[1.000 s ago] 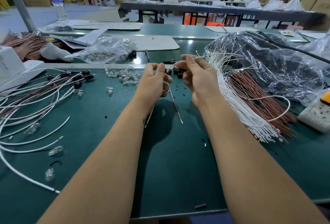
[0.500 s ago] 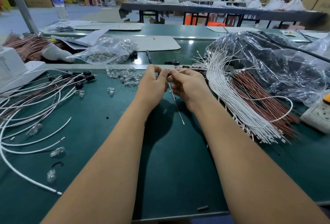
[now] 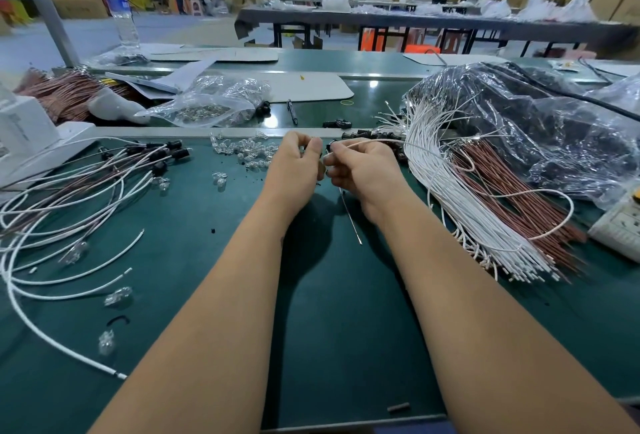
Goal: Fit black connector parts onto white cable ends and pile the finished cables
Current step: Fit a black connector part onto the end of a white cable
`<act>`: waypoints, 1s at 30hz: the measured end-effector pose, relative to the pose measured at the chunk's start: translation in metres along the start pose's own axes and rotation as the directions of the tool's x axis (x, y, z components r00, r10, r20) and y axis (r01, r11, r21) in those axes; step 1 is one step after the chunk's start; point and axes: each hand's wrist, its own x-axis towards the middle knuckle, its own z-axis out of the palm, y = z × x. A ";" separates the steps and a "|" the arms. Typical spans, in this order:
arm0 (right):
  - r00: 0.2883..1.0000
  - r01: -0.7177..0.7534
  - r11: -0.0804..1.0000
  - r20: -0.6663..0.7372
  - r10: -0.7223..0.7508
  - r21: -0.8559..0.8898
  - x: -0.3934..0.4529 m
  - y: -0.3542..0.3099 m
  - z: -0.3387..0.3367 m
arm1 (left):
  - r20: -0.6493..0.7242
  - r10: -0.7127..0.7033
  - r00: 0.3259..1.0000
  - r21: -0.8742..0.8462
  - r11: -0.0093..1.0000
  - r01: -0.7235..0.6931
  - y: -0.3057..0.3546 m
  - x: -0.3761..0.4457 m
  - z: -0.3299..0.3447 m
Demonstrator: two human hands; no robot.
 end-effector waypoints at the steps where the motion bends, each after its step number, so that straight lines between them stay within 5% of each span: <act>1: 0.999 0.007 0.999 -0.043 -0.005 0.036 0.001 0.000 -0.002 | -0.013 -0.012 1.000 -0.046 0.999 0.012 -0.001 0.001 0.000; 7: 0.982 0.099 0.972 -0.182 -0.060 0.215 0.006 -0.003 -0.011 | -0.091 -0.102 0.991 -0.384 0.921 0.060 -0.003 0.006 -0.007; 13: 0.971 0.140 0.955 -0.225 -0.081 0.260 0.005 -0.006 -0.012 | -0.012 -0.177 0.984 -0.720 0.685 0.114 0.000 0.006 -0.014; 30: 0.965 0.127 0.962 -0.253 -0.064 0.243 0.004 -0.007 -0.015 | 0.065 -0.203 0.977 -0.732 0.655 0.185 0.008 0.002 -0.014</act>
